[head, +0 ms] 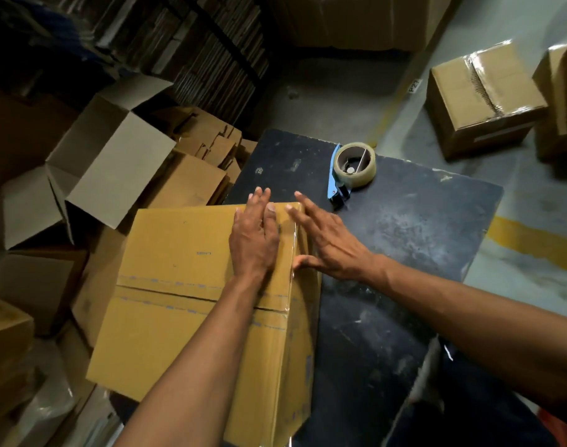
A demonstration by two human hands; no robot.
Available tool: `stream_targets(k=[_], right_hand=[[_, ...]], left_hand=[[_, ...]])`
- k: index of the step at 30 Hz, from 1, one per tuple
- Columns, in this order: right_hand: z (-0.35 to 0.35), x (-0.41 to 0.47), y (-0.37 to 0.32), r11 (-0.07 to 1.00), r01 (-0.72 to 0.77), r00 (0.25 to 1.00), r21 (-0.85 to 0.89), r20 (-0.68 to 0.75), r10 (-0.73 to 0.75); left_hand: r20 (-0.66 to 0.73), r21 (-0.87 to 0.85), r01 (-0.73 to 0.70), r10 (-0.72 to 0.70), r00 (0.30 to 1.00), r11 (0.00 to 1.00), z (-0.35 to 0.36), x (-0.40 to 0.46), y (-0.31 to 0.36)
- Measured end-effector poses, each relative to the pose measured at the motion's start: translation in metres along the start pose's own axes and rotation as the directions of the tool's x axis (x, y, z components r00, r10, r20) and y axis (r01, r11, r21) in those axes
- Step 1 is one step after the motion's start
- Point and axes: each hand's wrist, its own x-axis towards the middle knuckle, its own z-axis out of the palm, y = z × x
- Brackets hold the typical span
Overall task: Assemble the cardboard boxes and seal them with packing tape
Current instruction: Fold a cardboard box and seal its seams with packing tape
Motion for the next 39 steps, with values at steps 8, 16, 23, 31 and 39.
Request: stream_targets(k=[8, 16, 23, 31, 39], right_hand=[[0.007, -0.05, -0.038, 0.989, 0.07, 0.995, -0.134, -0.064, -0.079], [0.023, -0.067, -0.045, 0.863, 0.341, 0.94, -0.373, 0.152, -0.306], [0.026, -0.084, -0.116, 0.825, 0.497, 0.868, -0.269, 0.164, -0.469], [0.049, -0.117, -0.106, 0.807, 0.465, 0.885, -0.364, 0.182, -0.428], [0.061, -0.111, -0.138, 0.761, 0.575, 0.818, -0.299, 0.203, -0.538]], left_hand=[[-0.122, -0.023, -0.052, 0.049, 0.991, 0.998, -0.069, -0.158, -0.045], [0.083, 0.121, -0.405, 0.397, 0.914, 0.906, -0.082, -0.303, -0.114], [0.04, 0.345, -0.509, 0.529, 0.847, 0.789, -0.072, -0.311, -0.12], [-0.089, 0.318, -0.408, 0.456, 0.886, 0.856, -0.064, -0.311, -0.122], [-0.144, 0.305, -0.363, 0.419, 0.896, 0.88, -0.054, -0.315, -0.12]])
